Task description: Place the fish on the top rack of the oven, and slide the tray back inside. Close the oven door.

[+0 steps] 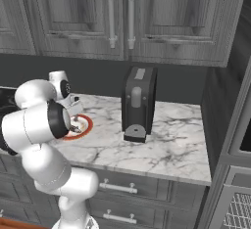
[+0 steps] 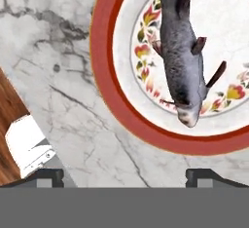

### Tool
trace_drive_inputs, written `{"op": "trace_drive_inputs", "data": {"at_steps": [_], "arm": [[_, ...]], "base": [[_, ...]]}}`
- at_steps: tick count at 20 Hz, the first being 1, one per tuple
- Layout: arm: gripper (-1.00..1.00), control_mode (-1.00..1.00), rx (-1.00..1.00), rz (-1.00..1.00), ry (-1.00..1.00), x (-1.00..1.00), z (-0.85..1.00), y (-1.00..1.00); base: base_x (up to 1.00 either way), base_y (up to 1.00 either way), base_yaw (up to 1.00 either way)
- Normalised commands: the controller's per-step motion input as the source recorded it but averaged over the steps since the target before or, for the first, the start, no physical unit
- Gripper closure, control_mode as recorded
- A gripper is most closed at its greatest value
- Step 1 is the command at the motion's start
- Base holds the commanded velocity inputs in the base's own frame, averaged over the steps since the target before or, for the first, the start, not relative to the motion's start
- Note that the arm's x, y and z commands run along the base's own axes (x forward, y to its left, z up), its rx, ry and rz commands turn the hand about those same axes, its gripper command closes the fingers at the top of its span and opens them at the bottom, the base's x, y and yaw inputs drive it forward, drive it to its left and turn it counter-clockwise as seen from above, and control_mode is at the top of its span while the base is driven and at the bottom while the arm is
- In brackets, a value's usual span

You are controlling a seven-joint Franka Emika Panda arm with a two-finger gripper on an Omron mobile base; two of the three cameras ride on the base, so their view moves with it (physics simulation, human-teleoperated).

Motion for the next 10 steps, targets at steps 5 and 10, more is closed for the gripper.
{"op": "trace_drive_inputs", "data": {"at_steps": [5, 10], "arm": [[-1.0, -1.0, 0.0, 0.0, -0.04, 0.42, -0.4, 0.04], [-1.0, -1.0, 0.0, 0.0, -0.02, 0.39, -0.41, 0.06]], "base": [[0.0, 0.0, 0.0], [0.0, 0.0, 0.0]]}}
